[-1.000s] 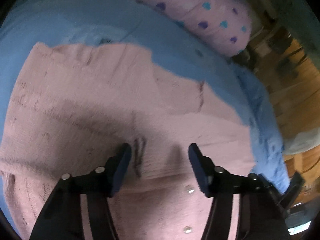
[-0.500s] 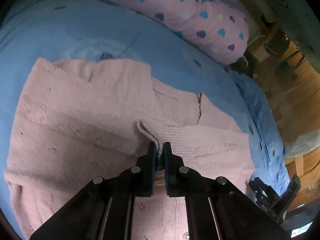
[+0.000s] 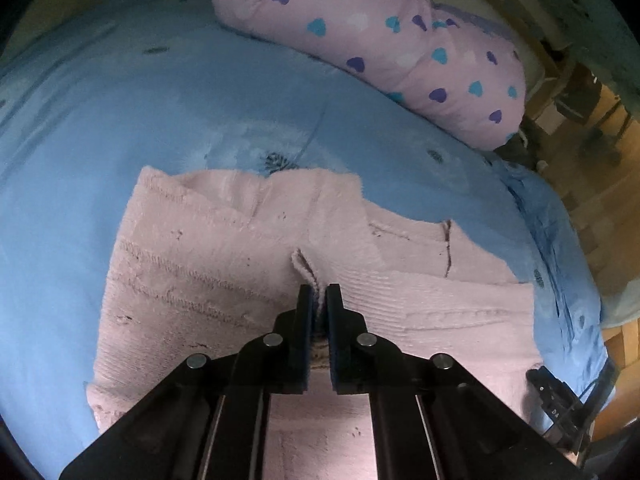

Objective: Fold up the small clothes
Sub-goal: 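Hold the gripped cardigan side edge with the left gripper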

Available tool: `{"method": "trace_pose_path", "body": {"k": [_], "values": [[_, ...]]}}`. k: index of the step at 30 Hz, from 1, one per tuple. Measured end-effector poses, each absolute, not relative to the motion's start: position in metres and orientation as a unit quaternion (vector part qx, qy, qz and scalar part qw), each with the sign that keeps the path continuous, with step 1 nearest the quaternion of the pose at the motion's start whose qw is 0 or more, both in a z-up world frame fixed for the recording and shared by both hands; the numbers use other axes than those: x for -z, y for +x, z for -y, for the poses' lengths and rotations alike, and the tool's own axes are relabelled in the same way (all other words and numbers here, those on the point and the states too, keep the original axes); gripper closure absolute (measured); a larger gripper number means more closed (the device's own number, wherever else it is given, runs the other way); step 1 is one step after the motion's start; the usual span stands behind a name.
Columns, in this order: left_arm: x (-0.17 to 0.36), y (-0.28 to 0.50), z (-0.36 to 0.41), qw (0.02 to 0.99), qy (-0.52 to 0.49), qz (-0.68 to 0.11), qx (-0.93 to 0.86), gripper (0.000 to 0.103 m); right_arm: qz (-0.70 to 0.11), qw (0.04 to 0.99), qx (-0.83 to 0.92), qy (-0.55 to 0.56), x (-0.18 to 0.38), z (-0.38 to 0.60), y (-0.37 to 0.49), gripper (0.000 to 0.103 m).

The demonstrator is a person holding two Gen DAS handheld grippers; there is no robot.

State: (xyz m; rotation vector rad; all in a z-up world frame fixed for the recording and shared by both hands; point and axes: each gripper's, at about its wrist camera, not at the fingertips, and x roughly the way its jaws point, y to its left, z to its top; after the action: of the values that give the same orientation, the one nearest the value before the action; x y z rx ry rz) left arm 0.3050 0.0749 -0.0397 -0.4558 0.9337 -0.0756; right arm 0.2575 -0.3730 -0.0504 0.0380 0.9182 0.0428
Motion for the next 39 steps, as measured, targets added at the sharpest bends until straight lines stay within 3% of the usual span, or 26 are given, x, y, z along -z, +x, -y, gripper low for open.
{"method": "trace_pose_path", "body": {"k": [11, 16, 18, 20, 23, 32, 33, 34, 39], "values": [[0.031, 0.301, -0.092, 0.884, -0.192, -0.425, -0.009, 0.103, -0.454, 0.89, -0.017, 0.029, 0.054, 0.381, 0.257, 0.048], [0.047, 0.305, -0.097, 0.845, -0.263, -0.463, 0.038, 0.103, -0.456, 0.89, -0.017, 0.016, 0.054, 0.377, 0.259, 0.047], [0.054, 0.307, -0.088, 0.825, -0.282, -0.484, 0.079, 0.092, -0.454, 0.891, -0.016, 0.01, 0.053, 0.374, 0.258, 0.047], [0.058, 0.308, -0.079, 0.816, -0.279, -0.498, 0.088, 0.07, -0.455, 0.89, -0.018, 0.001, 0.054, 0.37, 0.258, 0.047], [0.063, 0.309, -0.07, 0.821, -0.253, -0.507, 0.07, 0.065, -0.456, 0.89, -0.016, -0.005, 0.055, 0.368, 0.258, 0.047], [0.063, 0.305, -0.061, 0.831, -0.219, -0.509, 0.039, 0.066, -0.453, 0.891, -0.019, -0.003, 0.053, 0.368, 0.256, 0.047], [0.063, 0.305, -0.058, 0.835, -0.212, -0.507, 0.033, 0.073, -0.454, 0.891, -0.019, -0.004, 0.053, 0.367, 0.256, 0.047], [0.063, 0.305, -0.058, 0.838, -0.207, -0.503, 0.028, 0.099, -0.456, 0.89, -0.02, -0.006, 0.054, 0.366, 0.256, 0.047], [0.055, 0.298, -0.067, 0.845, -0.215, -0.488, 0.031, 0.102, -0.457, 0.889, -0.02, -0.007, 0.055, 0.364, 0.257, 0.047]]}}
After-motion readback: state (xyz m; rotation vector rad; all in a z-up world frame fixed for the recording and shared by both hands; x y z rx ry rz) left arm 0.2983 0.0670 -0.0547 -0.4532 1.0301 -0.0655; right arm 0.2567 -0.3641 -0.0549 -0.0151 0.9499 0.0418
